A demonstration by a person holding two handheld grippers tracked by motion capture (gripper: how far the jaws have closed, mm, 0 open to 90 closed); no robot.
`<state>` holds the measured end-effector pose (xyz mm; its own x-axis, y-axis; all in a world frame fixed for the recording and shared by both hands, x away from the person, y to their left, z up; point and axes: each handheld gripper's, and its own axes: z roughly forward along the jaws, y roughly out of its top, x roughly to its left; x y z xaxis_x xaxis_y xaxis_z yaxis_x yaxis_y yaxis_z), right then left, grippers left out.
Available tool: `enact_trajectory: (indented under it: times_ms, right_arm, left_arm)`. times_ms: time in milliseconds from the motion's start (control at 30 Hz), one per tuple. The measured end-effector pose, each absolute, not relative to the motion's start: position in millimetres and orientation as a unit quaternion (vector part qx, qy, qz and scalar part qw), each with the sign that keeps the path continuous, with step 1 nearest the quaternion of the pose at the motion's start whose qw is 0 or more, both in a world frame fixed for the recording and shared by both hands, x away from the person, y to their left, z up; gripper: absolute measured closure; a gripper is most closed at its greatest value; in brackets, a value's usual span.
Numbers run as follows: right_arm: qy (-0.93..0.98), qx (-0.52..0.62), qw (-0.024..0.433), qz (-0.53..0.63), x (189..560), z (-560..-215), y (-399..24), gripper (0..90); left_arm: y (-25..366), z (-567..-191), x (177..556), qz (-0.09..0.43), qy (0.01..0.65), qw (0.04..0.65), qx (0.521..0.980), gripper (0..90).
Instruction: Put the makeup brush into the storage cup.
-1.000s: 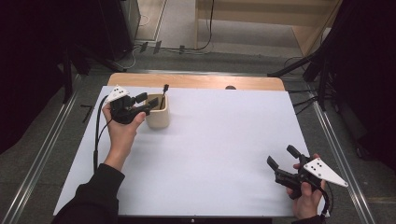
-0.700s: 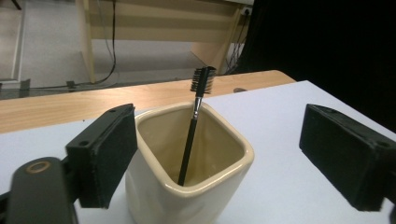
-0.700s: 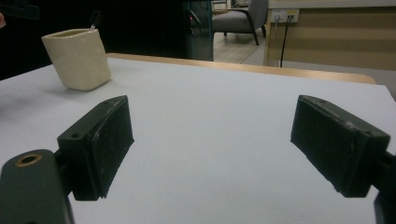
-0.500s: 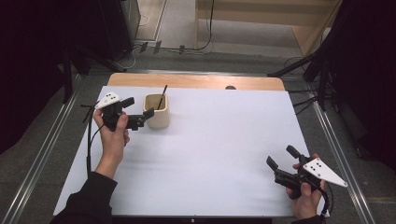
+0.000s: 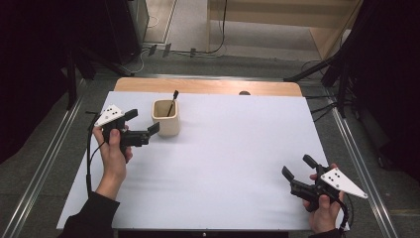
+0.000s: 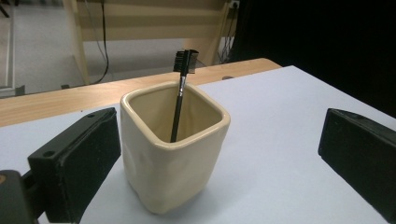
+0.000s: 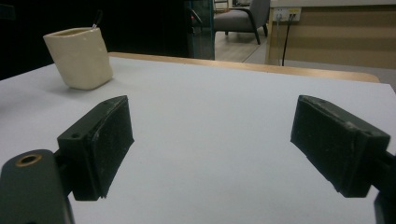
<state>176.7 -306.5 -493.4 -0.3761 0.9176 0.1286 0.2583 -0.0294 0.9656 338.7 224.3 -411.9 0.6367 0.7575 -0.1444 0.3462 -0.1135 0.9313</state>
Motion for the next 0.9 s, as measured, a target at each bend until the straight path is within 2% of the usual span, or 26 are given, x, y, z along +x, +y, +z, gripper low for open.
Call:
enact_trajectory:
  times_ms: [900]
  right_arm:
    - [0.628,0.467,0.304,0.542,176.6,-493.4,-306.3,13.3]
  left_arm:
    - [243.6,-433.8,293.1,0.197,0.385,0.552,0.713,0.0]
